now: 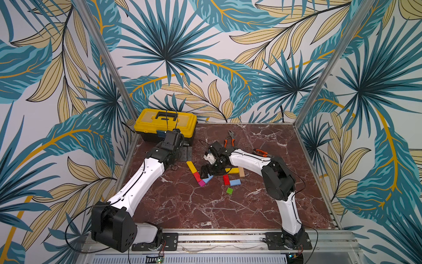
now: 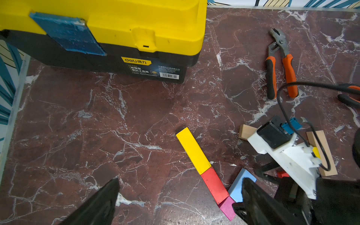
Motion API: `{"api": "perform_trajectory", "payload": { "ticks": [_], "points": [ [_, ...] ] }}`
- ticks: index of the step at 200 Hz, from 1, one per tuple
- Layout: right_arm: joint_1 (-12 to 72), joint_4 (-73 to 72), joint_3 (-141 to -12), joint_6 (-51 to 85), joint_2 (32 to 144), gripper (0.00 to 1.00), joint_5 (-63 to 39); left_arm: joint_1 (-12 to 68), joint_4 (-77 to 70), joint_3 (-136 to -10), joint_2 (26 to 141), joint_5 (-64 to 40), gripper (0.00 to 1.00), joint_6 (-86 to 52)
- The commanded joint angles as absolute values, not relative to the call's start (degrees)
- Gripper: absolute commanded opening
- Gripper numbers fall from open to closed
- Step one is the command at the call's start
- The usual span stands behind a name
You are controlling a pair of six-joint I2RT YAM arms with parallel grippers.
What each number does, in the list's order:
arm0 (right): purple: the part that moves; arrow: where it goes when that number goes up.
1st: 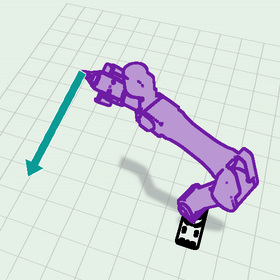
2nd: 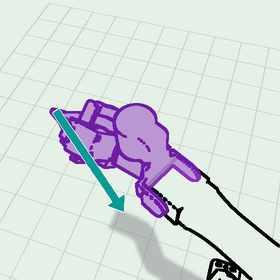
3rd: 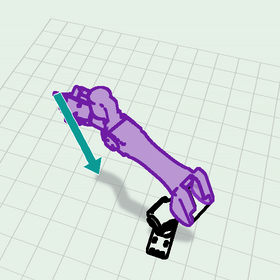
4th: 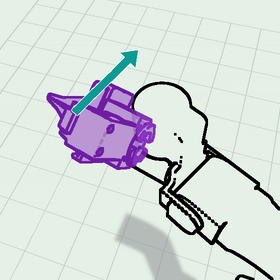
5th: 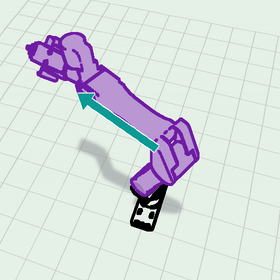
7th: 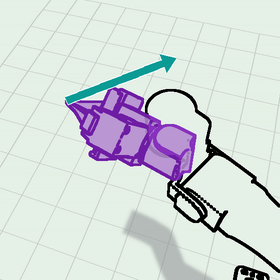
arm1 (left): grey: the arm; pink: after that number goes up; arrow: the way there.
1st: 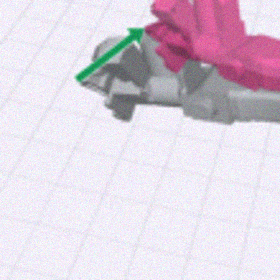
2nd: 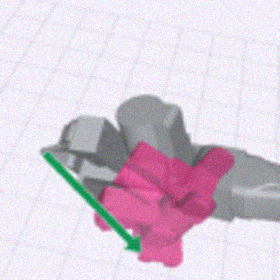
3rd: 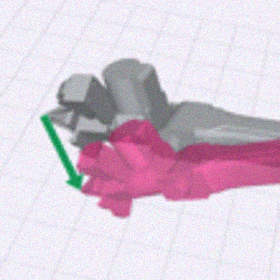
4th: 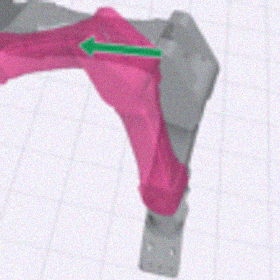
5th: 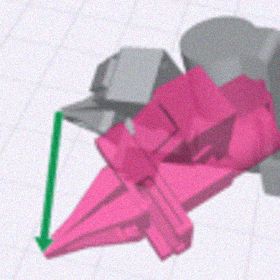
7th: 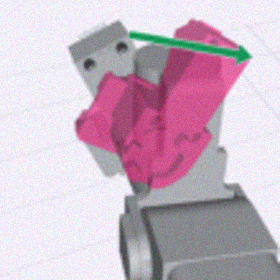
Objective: Assemble the letter v with building blocks
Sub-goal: Assemble the building block at the center of the board, then adjust the building block at the center of the board.
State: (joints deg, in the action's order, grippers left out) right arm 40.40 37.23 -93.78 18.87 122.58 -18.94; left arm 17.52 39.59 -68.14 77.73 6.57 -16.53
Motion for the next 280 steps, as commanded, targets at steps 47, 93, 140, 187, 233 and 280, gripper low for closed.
{"api": "perform_trajectory", "payload": {
  "ticks": [47, 93, 140, 187, 233, 280],
  "points": [
    [35.4, 44.1, -90.9, 16.8, 111.2, 1.00, -4.9, 17.3, 38.4, -70.2, 80.9, -1.1, 0.99, -18.3],
    [28.5, 42.7, -85.6, 16.5, 107.9, 1.00, -5.9, 24.8, 38.5, -75.7, 90.0, -1.8, 0.99, -20.0],
    [20.0, 40.3, -76.9, 18.9, 101.1, 1.00, -7.2, 30.3, 38.5, -80.7, 99.1, -3.4, 0.99, -22.2],
    [15.3, 37.6, -68.7, 20.0, 96.4, 0.99, -8.5, 34.2, 38.3, -83.2, 105.3, -4.0, 0.99, -24.3],
    [14.7, 36.7, -66.5, 20.0, 95.3, 0.99, -9.0, 35.5, 37.9, -85.4, 108.9, -5.2, 0.99, -25.4],
    [14.6, 36.2, -65.8, 20.0, 94.9, 1.00, -9.8, 35.6, 37.1, -85.2, 111.3, -5.0, 0.99, -26.6]
  ]
}}
